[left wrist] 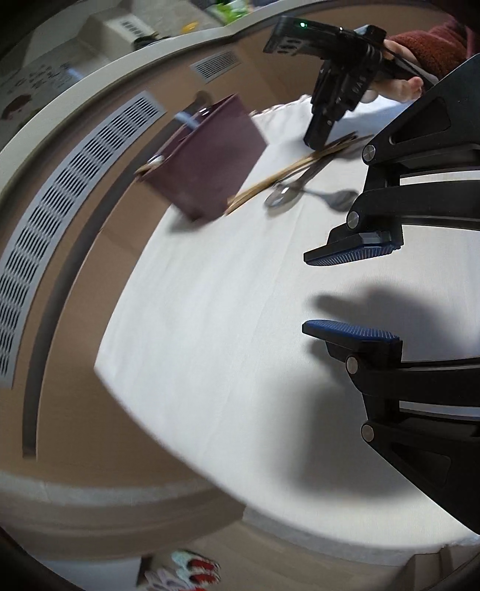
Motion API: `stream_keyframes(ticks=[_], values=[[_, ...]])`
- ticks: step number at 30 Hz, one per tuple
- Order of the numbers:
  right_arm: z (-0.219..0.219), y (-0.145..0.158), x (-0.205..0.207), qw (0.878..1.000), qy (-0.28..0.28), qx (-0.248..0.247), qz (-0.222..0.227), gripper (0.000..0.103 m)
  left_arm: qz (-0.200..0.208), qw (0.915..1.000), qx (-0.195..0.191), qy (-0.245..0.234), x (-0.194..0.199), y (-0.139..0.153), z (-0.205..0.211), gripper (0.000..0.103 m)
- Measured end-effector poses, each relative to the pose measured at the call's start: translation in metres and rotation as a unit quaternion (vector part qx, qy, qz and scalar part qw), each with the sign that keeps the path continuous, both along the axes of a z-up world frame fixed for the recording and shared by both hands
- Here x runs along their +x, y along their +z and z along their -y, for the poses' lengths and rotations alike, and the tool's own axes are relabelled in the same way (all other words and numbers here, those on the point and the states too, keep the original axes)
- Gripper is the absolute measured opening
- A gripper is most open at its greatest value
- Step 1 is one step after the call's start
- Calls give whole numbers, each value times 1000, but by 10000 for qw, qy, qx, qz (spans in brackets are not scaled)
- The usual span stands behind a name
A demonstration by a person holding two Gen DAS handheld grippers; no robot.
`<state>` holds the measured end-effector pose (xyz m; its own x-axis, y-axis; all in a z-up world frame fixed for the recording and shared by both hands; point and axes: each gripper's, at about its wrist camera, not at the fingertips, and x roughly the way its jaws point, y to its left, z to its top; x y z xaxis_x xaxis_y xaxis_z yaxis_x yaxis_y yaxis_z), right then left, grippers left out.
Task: Organize utensils
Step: 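Grasp the wooden chopsticks with the right tool while the left tool reaches the metal spoon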
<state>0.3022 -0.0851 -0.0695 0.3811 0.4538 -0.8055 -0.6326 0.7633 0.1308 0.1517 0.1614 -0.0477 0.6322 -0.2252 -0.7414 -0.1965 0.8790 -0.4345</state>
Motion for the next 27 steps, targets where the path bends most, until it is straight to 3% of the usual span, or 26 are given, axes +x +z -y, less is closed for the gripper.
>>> stream_keyframes(ticks=[5,9,12,18,22,25,26,27], values=[[41,-6,-8,9968,-682,-345,219,14,-46,9977,106,-673,23,-1,44,32],[60,-9,-19,9955,-820,-371,295,15,-151,9952,8,-965,43,-2,72,32],[54,-4,-26,9963,-644,-340,455,16,-225,9951,-133,-955,57,-3,86,32],[25,7,-27,9988,-185,-68,438,16,-223,9942,366,-990,56,-1,99,32],[-6,5,-11,9996,157,87,239,16,-320,9950,329,-887,49,-5,90,32],[-27,-4,-3,9993,161,-168,300,14,-367,9956,254,-829,46,-7,85,32],[-33,-9,0,9986,139,-359,369,6,-384,9957,219,-814,46,-8,84,32],[-35,-12,3,9979,106,-481,415,4,-398,9958,186,-801,45,-8,82,32]])
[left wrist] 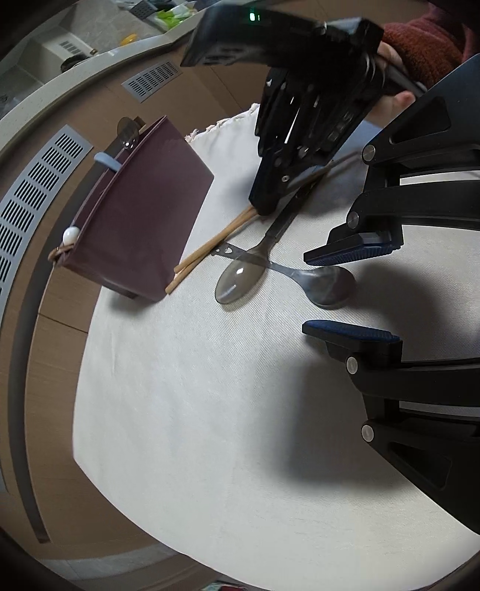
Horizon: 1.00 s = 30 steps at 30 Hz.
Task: Organize utensils
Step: 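Grasp the wooden chopsticks with the right tool while the left tool reaches the metal spoon, then grasp the large dark metal spoon by its handle with the left tool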
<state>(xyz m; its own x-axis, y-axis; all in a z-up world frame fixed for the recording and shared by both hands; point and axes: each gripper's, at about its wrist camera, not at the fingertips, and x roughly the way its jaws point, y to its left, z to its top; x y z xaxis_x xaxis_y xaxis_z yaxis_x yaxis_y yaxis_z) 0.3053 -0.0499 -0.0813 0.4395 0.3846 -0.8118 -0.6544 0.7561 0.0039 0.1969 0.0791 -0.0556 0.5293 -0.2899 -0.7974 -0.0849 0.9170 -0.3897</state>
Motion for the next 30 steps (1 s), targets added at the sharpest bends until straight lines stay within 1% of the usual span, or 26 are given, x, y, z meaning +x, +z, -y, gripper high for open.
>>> stream_keyframes(ticks=[1,3,5,8,10,11,12,14,16,17,18,21,23,24,25,27,28,29,30], values=[[2,-1,0,9999,-71,-44,80,4,-4,10000,-7,11,0,0,-1,32],[10,3,0,9996,-205,18,206,5,5,10000,9,24,0,0,-2,32],[24,5,2,9984,-462,-20,320,7,-20,10000,-19,13,3,-2,0,32],[45,0,5,9964,-770,-141,334,9,-45,9999,-83,-76,7,-4,6,32],[54,-6,4,9958,-846,-230,273,9,-39,9999,-65,-120,9,-4,10,32],[58,-6,0,9958,-849,-179,281,9,-35,9999,-58,-128,9,-4,12,32],[61,-6,-5,9962,-826,-167,198,12,-37,9999,-59,-125,10,-4,12,32],[59,-5,-16,9977,-668,-81,91,13,-28,9999,-66,-102,11,-4,12,32],[53,-8,-32,9990,-440,-20,4,18,-10,10000,-52,-26,12,-3,9,32],[48,-9,-42,9995,-318,-42,42,26,-11,10000,-47,33,13,-3,7,32],[43,-10,-51,9997,-219,-55,58,31,-15,10000,-48,66,13,-3,6,32],[31,-12,-77,9996,150,182,-136,32,-50,9999,-64,145,19,-3,4,32],[25,-9,-82,9988,314,282,-252,32,-73,9998,-64,161,24,-2,6,32],[25,-7,-86,9985,343,335,-259,30,-84,9999,-46,143,28,-2,9,32],[28,-6,-88,9985,339,367,-231,30,-93,9999,-10,107,33,-2,12,32],[35,0,-92,9995,143,289,57,30,-135,9998,154,12,41,-4,22,31],[39,1,-95,9995,2,174,249,30,-152,9995,292,-27,45,-5,27,31],[43,4,-95,9989,-141,46,434,30,-106,9984,550,-84,49,-4,36,31],[49,6,-95,9975,-294,-86,636,30,-81,9972,725,-134,52,-3,43,32]])
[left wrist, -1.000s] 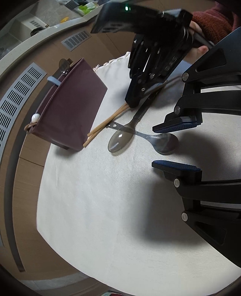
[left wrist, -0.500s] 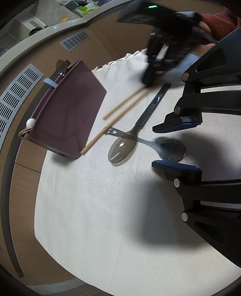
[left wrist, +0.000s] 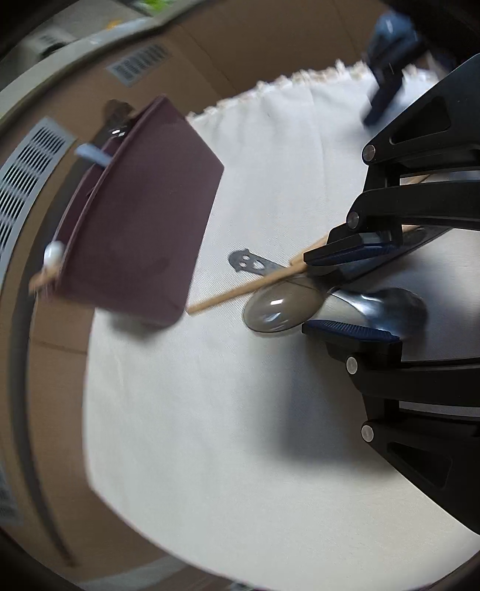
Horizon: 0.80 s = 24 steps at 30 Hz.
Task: Organize utensils
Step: 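Grasp the large dark metal spoon by its handle with the left tool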
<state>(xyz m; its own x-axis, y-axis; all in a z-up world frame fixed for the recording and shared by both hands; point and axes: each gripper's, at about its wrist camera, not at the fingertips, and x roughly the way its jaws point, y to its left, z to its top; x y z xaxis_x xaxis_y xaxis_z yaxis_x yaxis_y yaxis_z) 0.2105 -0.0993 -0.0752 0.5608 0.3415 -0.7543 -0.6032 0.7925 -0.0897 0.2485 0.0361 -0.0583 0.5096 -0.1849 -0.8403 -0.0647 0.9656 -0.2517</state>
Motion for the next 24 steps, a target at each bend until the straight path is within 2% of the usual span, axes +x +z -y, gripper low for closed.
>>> stream_keyframes(ticks=[2,5,10,13,15,17,21,22,24], values=[[10,1,-4,9996,-192,-122,183,30,44,9993,345,-157,3,1,13,32],[31,0,-2,9986,-444,-197,185,30,89,9969,681,-384,-2,2,17,32],[35,-6,10,9978,-638,-191,59,30,116,9964,660,-511,-21,0,-11,32],[18,-5,32,9975,-680,-211,-47,30,148,9963,715,-450,-29,-1,-33,32],[7,-2,38,9977,-658,-98,-131,30,150,9974,649,-267,-34,-1,-49,33],[-1,1,41,9981,-545,48,-281,30,123,9992,384,-47,-37,-2,-66,32],[-22,1,47,9984,-138,199,-508,29,165,9997,101,133,-44,-3,-78,32],[-28,0,47,9983,-43,185,-545,28,173,9997,82,145,-46,-3,-79,32],[-36,-5,48,9981,28,86,-604,17,166,9997,18,195,-48,-5,-80,32]])
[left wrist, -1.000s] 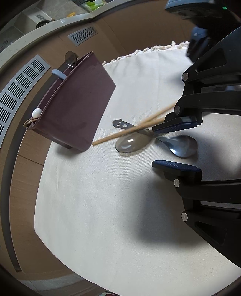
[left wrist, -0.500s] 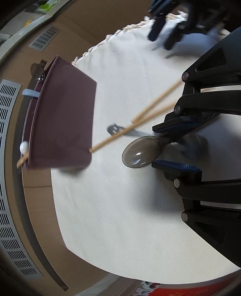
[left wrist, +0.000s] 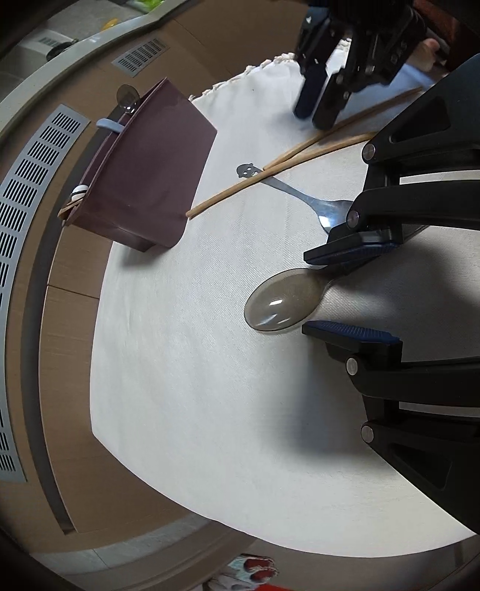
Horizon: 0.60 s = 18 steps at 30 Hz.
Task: Organize utensils
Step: 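Grasp the large dark metal spoon by its handle with the left tool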
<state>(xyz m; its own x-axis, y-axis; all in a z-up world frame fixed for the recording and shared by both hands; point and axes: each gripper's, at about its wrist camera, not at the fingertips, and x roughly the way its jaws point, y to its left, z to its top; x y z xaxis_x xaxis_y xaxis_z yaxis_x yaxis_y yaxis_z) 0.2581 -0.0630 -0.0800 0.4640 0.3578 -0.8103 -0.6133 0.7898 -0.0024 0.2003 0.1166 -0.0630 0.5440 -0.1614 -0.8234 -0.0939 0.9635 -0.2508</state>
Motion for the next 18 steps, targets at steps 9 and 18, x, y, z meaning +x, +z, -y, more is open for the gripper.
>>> stream_keyframes(ticks=[9,18], values=[[3,-7,4,9992,-227,-311,80,7,1,10000,14,42,27,-2,15,32],[59,-10,7,9957,-902,178,-63,8,45,9969,531,-574,47,-2,66,32]])
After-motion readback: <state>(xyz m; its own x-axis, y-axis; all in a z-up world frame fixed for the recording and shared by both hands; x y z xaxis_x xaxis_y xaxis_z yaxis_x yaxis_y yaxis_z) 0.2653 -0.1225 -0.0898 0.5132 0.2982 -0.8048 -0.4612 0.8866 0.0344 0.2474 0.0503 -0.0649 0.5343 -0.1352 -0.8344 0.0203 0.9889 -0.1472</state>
